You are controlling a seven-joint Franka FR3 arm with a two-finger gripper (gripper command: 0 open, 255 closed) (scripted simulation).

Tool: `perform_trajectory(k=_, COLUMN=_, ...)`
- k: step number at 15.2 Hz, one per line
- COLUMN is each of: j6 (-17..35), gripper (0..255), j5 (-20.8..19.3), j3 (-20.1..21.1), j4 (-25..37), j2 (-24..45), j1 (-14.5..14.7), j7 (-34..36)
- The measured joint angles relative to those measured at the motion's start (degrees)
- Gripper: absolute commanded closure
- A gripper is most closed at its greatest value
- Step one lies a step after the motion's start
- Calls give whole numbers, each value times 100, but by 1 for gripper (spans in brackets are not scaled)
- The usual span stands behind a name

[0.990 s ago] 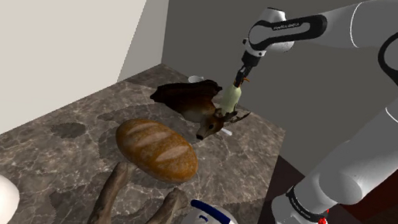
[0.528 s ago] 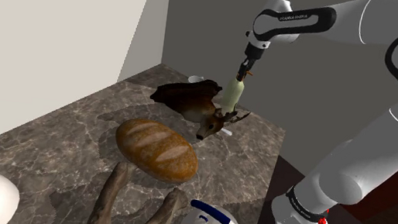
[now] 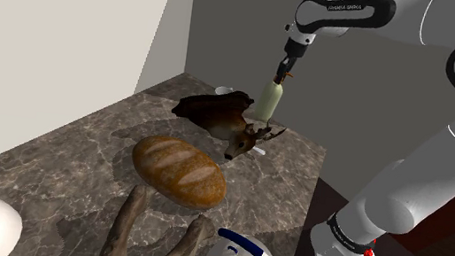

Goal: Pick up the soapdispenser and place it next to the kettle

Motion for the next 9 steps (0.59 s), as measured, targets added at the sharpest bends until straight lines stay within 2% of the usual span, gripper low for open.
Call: perform_trajectory(k=9, j6=-700, gripper=255, j5=-30, j3=11, j4=616, j2=-89, j1=5, j7=37)
